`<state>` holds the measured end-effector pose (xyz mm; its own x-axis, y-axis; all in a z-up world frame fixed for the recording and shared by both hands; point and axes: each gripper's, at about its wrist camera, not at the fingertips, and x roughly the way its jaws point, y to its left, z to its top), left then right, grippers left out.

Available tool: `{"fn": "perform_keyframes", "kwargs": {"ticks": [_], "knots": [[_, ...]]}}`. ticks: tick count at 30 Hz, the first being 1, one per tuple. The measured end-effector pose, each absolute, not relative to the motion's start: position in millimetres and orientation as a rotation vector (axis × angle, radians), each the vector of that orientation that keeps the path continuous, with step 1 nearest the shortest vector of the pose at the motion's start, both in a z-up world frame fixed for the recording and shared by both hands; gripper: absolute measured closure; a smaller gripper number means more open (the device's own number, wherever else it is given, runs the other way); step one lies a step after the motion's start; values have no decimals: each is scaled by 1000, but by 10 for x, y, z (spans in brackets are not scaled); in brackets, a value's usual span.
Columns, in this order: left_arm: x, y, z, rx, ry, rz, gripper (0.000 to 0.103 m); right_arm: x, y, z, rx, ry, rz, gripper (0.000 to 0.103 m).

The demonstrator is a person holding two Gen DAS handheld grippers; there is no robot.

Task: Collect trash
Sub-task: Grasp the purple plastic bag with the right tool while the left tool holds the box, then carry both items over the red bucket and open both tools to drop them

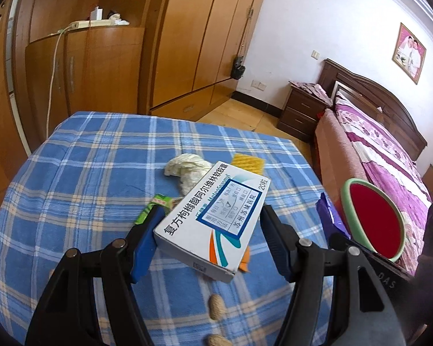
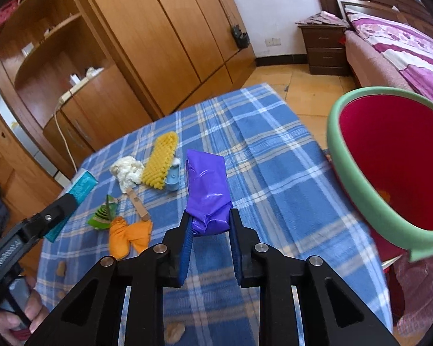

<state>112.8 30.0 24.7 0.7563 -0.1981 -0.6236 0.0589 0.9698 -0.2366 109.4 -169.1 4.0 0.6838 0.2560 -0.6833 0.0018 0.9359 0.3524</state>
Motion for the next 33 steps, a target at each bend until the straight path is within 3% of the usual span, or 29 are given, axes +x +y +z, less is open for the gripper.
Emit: {"fn": "perform_keyframes", "kwargs": {"ticks": [17,33], "knots": [[923,-182,537,-180,689,-264,35,503,-2086,521,372,631,85,80],[986,-915,621,-97,697,-395,35,260,-2693,559,453,572,-45,79]]}}
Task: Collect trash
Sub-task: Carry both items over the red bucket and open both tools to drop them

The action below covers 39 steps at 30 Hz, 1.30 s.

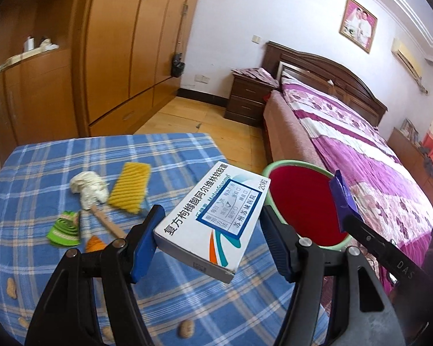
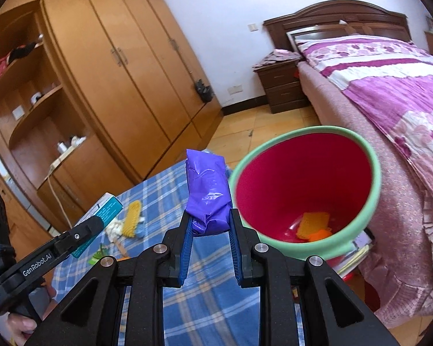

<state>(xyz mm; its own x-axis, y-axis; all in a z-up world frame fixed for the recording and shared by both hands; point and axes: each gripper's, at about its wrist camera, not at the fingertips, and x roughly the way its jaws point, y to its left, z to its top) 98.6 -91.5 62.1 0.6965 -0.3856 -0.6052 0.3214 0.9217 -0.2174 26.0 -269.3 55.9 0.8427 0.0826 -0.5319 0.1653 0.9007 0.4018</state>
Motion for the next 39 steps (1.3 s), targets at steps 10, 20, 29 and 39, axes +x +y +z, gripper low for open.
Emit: {"fn": "perform_keyframes", "kwargs": {"ticks": [10,20,29,39], "knots": [[1106,-1447,577,-34,714,-463,35,178,-3116,455,517,557,-138,79],[1291,-1989,395,29,761,-529,35,210,-3495,224,573,586,-205,79],[1461,-2386,187,68,802,-579,35,277,-3756,-8,614,629,-255,79],[1617,-2548,-10,93,835,-576,35,346,-3854,-98,619,645,-276,77]]}}
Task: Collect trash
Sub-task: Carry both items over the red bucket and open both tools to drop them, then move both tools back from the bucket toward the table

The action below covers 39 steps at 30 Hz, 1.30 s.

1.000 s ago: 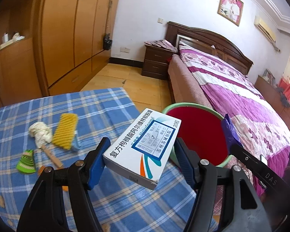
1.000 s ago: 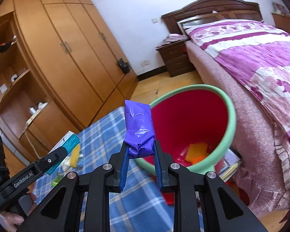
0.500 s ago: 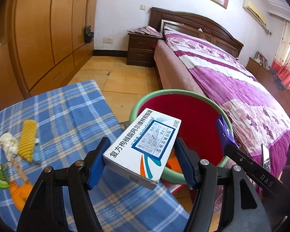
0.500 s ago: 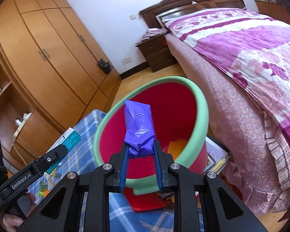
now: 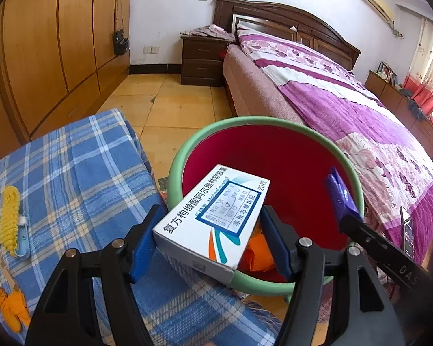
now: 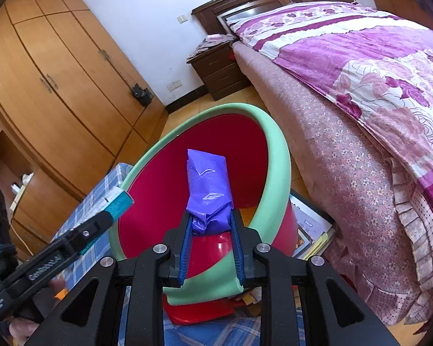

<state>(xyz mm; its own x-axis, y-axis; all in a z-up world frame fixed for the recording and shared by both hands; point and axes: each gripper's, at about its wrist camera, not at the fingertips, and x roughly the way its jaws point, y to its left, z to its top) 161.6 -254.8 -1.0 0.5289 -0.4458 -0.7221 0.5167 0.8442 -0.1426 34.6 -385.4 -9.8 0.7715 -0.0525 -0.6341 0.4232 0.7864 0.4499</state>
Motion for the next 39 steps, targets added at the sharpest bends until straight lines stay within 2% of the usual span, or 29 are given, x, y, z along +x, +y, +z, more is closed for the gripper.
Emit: {"fn": "perform_keyframes", "kwargs": {"ticks": [9,11,13,16,26,30,39], "knots": [[1625,-2497,-24,94,825,-584,35,412,-3873,-112,625,643,-268,73],[1611,-2477,-16,92,822,-582,32,412,-3876,-111,629,640,-267,69],[1596,-2451,-9,92,821,-575,31,404,-3875,-102,637,633,-255,59],[1575,-2401,-4,81,828,-571,31,395,-3847,-73,631,624,-251,54],[1489,-2213,50,37,853,-558,31,356,-3791,-2,632,608,-230,50],[1433,-2158,111,36,838,-551,31,323,-3754,41,625,600,-231,41],[1309,-1988,246,22,816,-536,31,242,-3662,136,610,585,-224,41]]}}
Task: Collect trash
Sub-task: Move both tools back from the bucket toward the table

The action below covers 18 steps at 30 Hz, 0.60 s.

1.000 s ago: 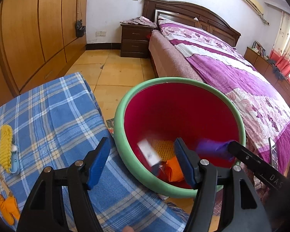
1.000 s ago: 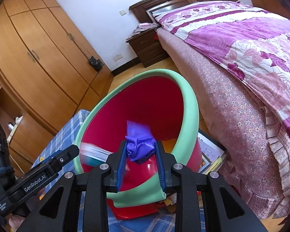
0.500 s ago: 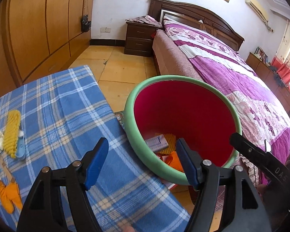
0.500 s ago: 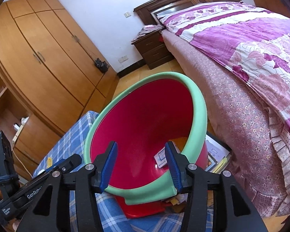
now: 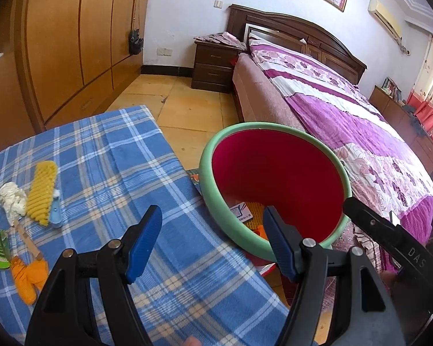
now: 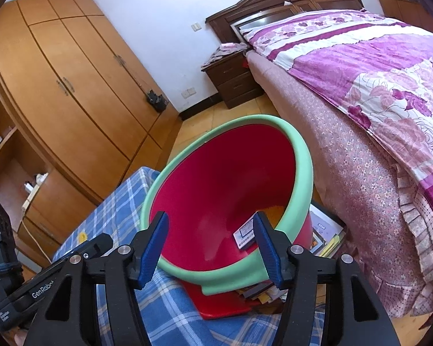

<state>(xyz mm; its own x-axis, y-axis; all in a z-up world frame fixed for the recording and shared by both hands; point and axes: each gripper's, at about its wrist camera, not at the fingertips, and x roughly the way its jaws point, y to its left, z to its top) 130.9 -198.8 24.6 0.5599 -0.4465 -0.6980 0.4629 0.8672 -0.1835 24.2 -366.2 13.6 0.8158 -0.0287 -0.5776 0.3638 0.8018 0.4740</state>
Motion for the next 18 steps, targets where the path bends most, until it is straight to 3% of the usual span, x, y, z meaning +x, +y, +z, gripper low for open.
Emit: {"fn": "perform_keyframes", "kwargs": {"ticks": [18], "knots": [[956,-1316,459,-28,763,-437,31,88,-3190,289,552,590,-158,41]]}}
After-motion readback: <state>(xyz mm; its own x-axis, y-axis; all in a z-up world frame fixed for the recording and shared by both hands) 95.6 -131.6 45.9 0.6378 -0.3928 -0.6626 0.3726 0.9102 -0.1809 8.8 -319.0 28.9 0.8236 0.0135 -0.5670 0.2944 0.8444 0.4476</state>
